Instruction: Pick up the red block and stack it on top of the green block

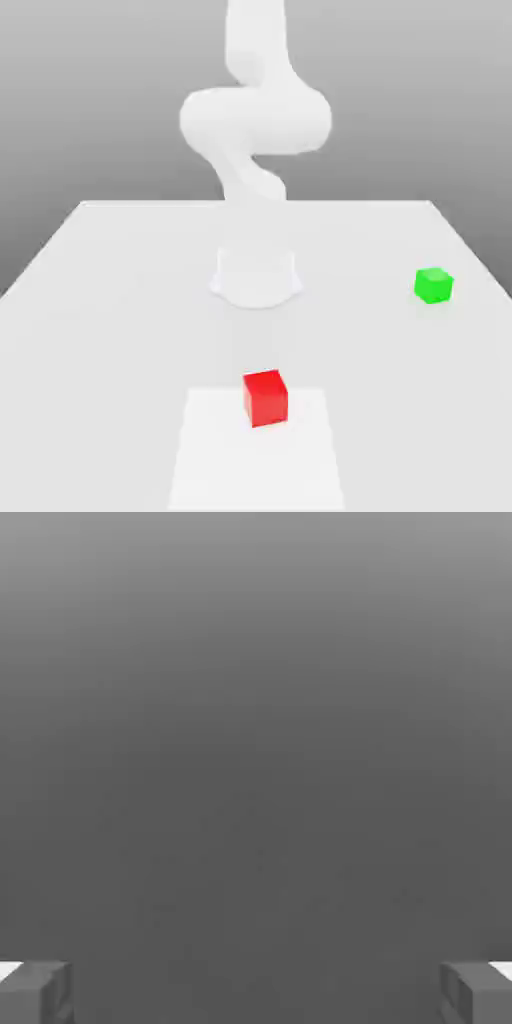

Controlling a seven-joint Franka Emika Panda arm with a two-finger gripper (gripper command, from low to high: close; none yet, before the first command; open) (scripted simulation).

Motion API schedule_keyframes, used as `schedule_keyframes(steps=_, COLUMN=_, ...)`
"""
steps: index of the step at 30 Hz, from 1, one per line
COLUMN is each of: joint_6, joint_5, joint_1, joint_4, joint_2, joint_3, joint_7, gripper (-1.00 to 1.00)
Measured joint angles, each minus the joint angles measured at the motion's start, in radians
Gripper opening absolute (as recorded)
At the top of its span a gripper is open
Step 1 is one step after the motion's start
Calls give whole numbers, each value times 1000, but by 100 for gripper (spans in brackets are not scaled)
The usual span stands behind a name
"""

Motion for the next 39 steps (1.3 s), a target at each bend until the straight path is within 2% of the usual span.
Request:
schedule_keyframes(steps=17, joint_6=438, joint_5=-7, joint_1=68, joint_4=-493, joint_2=615, joint_3=-40, joint_7=-196, gripper=0)
schedule_keyframes(steps=24, joint_6=672, joint_5=31, joint_1=54, joint_4=-494, joint_2=899, joint_3=-13, joint_7=-238, gripper=0)
schedule_keyframes(steps=25, joint_6=694, joint_5=34, joint_1=50, joint_4=-490, joint_2=925, joint_3=-9, joint_7=-240, gripper=-100)
schedule_keyframes(steps=32, joint_6=694, joint_5=29, joint_1=47, joint_4=-490, joint_2=926, joint_3=-7, joint_7=-237, gripper=-100)
schedule_keyframes(steps=39, joint_6=498, joint_5=0, joint_1=40, joint_4=-523, joint_2=697, joint_3=-8, joint_7=-216, gripper=-100)
